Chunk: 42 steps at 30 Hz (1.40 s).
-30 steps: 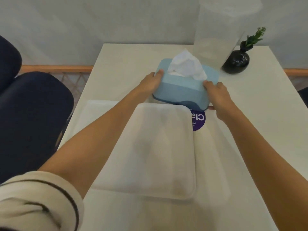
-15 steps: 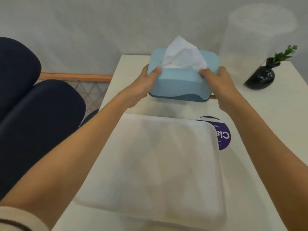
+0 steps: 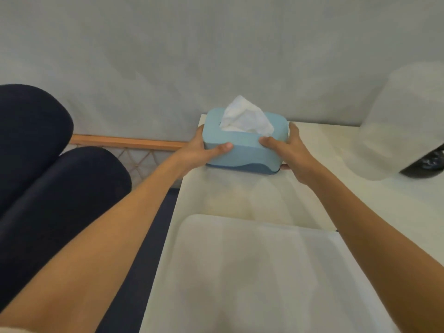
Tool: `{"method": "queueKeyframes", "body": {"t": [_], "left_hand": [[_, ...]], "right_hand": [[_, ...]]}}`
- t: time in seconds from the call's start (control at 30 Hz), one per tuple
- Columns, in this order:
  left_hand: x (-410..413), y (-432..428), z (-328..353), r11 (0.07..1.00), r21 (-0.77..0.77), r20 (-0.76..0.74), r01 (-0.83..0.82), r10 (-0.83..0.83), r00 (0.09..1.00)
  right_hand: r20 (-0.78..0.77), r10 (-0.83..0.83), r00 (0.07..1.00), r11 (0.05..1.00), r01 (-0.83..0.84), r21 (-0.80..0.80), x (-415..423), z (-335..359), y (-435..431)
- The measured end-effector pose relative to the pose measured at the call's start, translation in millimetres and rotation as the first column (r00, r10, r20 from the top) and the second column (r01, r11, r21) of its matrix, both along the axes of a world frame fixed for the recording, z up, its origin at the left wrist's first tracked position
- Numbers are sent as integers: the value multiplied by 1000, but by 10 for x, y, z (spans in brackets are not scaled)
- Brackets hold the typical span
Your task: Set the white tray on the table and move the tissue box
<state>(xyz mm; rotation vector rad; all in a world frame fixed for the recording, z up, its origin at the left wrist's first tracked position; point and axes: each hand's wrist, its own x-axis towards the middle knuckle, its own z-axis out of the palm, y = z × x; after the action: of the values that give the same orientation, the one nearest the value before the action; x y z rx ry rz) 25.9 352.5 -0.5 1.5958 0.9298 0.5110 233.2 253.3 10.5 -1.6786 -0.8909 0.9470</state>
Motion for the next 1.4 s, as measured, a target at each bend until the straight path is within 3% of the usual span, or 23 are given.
{"method": "queueKeyframes", "body": {"t": [0.27, 0.53, 0.77, 1.13, 1.4], "left_hand": [[29, 489, -191, 1000, 28, 24, -15, 15, 1000], [113, 733, -262, 989, 125, -30, -78, 82, 996], [194, 789, -312, 986, 91, -50, -138, 143, 988], [245, 645, -304, 950, 254, -306, -182, 257, 917], [145, 258, -37, 918, 347, -321, -193, 310, 895]], "right_hand": [[36, 85, 996, 996, -86, 4, -35, -97, 412], [100, 46, 994, 999, -43, -27, 17, -122, 729], [136, -10, 991, 999, 16, -48, 37, -143, 863], [204, -44, 978, 996, 58, -65, -2, -135, 897], [287, -46, 957, 993, 74, -88, 2, 10, 500]]}}
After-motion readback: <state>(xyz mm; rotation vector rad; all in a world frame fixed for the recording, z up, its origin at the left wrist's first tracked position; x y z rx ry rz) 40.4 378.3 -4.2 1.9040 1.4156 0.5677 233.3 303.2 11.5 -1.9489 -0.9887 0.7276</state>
